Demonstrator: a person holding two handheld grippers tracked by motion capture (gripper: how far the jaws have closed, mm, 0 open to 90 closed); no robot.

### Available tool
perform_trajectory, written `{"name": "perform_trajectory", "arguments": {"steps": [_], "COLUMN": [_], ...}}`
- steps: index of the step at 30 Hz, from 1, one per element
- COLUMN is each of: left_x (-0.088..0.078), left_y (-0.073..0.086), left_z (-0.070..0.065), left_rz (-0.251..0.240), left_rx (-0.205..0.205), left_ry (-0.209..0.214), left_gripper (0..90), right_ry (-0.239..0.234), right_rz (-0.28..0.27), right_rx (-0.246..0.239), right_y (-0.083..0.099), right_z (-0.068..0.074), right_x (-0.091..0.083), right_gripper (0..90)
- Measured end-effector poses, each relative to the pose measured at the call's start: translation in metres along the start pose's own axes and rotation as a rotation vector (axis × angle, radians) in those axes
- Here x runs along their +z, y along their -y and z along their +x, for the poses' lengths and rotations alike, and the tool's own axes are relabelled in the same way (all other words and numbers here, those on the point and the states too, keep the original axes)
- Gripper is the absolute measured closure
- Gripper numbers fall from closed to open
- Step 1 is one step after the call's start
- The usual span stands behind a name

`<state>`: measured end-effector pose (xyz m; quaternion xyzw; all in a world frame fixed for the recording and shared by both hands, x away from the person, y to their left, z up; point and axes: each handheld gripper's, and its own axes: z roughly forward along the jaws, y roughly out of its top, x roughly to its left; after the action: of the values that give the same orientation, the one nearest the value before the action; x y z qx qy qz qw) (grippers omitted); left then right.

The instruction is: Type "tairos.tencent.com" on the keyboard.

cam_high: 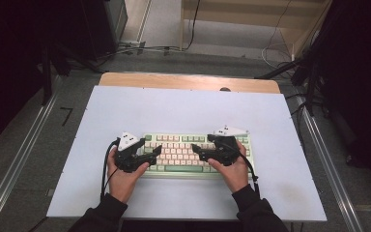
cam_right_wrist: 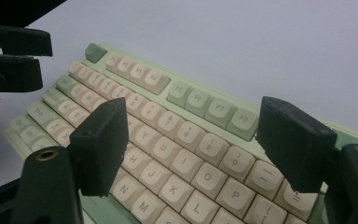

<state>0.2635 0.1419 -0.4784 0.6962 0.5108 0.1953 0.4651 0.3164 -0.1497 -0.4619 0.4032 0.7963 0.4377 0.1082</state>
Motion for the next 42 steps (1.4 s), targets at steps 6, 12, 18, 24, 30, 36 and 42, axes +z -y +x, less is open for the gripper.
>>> {"name": "perform_trajectory", "arguments": {"steps": [6,12,18,24,30,36,42], "left_x": [0.0,0.004,0.008,0.014,0.02,0.028,0.036], "left_y": [-0.001,-0.003,-0.009,-0.013,-0.016,-0.016,-0.014], "left_z": [-0.003,-0.006,-0.012,-0.019,-0.023,-0.027,-0.03], "left_rz": [-0.004,-0.003,-0.012,-0.009,0.013,0.04,0.073], "left_rx": [0.01,0.007,0.016,0.04,0.068,0.089,0.098], "left_ry": [0.022,0.027,0.047,0.061,0.097,0.125,0.129], "left_gripper": [34.0,34.7,38.2,42.5,69.6,90.0,90.0], "right_ry": [0.007,0.014,0.02,0.03,0.037,0.047,0.053], "right_rz": [-0.006,-0.023,-0.025,-0.028,-0.033,-0.043,-0.046], "right_rx": [0.006,0.015,0.022,0.029,0.036,0.04,0.047], "right_y": [0.0,0.0,0.001,0.002,0.003,0.003,0.004], "right_z": [-0.002,-0.005,-0.008,-0.012,-0.017,-0.021,-0.025], "right_x": [-0.003,-0.007,-0.011,-0.017,-0.022,-0.028,-0.031], "right_gripper": [23.8,24.6,25.4,25.6,25.8,26.4,26.8]}}
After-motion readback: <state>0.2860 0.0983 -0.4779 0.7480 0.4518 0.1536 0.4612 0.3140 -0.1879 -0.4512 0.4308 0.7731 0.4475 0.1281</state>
